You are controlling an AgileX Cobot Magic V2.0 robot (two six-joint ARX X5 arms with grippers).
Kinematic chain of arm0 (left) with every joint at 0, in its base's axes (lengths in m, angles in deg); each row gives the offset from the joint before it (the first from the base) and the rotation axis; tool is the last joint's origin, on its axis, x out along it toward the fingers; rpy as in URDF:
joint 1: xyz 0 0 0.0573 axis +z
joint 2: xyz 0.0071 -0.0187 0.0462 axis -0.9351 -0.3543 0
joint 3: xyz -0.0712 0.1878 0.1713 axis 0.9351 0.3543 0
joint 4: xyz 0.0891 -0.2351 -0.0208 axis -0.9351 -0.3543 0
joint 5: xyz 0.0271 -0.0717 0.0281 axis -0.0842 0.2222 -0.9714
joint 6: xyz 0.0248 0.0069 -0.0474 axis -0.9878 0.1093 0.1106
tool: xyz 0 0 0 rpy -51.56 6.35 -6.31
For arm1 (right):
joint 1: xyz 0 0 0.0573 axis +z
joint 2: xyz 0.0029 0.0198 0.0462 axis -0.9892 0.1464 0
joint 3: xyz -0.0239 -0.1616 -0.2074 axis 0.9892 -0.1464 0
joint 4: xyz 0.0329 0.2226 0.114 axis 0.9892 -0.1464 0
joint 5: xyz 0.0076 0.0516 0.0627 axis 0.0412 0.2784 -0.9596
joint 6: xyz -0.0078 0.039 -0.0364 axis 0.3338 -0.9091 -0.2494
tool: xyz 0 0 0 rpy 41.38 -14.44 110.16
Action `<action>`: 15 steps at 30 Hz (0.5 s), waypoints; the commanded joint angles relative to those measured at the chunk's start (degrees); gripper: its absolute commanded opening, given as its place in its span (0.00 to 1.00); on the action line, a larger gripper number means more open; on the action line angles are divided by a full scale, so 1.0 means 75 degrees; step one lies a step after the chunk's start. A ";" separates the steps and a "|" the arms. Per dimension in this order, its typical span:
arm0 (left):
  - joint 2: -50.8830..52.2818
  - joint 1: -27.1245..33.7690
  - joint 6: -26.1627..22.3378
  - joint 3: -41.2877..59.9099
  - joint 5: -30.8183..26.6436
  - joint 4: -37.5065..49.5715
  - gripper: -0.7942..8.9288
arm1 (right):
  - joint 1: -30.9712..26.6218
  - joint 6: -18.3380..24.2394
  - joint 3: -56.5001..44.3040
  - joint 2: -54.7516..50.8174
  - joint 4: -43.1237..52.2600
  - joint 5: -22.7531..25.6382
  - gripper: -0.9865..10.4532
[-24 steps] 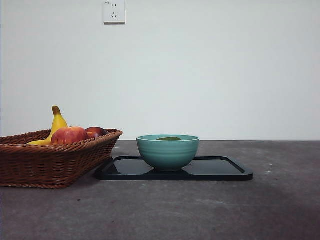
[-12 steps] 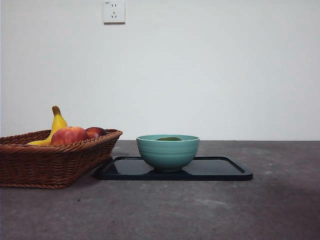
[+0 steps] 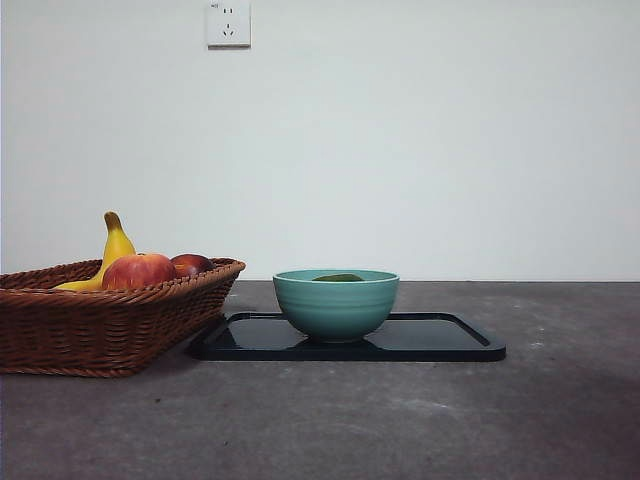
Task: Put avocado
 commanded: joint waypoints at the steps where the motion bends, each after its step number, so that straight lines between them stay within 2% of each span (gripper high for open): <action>1: 0.0015 0.0012 0.0050 0.0157 -0.0012 -0.0052 0.09 | -0.0009 -0.0114 -0.0047 -0.0020 -0.0087 0.0128 0.09; 15: 0.0015 0.0012 0.0050 0.0157 -0.0012 -0.0052 0.09 | -0.0009 -0.0108 -0.0038 -0.0020 0.0082 0.0117 0.09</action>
